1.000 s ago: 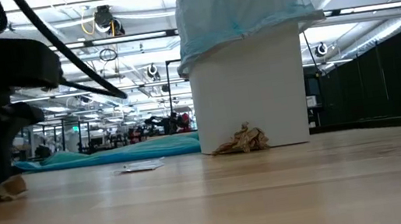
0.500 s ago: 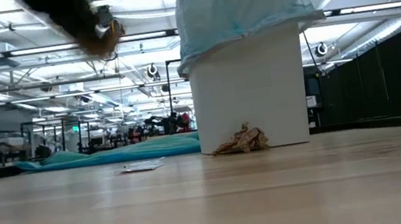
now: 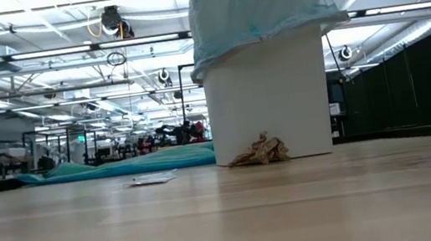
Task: Place trash/remove bag and relplace
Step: Put the brown napkin into the blue trash bin
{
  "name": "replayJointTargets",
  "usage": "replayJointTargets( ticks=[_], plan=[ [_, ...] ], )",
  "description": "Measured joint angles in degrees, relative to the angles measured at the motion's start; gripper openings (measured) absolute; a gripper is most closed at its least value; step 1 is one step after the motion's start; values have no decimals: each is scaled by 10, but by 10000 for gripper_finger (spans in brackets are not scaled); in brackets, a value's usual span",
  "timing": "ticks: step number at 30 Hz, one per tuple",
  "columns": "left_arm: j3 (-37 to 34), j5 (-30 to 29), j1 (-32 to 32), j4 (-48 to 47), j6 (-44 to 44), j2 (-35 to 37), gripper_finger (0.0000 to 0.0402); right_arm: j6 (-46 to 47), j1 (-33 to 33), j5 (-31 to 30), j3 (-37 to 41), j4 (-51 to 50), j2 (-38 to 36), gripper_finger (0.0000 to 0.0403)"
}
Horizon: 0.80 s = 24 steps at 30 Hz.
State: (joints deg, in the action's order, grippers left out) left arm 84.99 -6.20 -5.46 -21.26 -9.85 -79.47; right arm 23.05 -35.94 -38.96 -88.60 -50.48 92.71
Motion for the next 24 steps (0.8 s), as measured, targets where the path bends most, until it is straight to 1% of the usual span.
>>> replayJointTargets(
  ticks=[3,5,7,10,14,17,19,21,24],
  plan=[
    [38,88,-38,0,0,-51,2,-2,0,0,0,0,0,0],
    [58,116,-52,2,0,-85,6,-2,0,0,0,0,0,0],
    [71,124,-59,-5,-10,-112,20,-2,0,0,0,0,0,0],
    [90,127,-62,-18,-24,-139,55,-2,0,0,0,0,0,0],
    [96,133,-62,-21,-27,-145,105,-2,0,0,0,0,0,0],
    [96,133,-62,-21,-27,-145,128,-2,0,0,0,0,0,0],
    [96,130,-62,-37,-27,-136,131,0,0,0,0,0,0,0],
    [96,112,-58,-71,-28,-119,123,2,0,-1,0,0,0,0],
    [97,106,-41,-186,-30,-82,85,3,-1,-1,0,0,0,0]
  ],
)
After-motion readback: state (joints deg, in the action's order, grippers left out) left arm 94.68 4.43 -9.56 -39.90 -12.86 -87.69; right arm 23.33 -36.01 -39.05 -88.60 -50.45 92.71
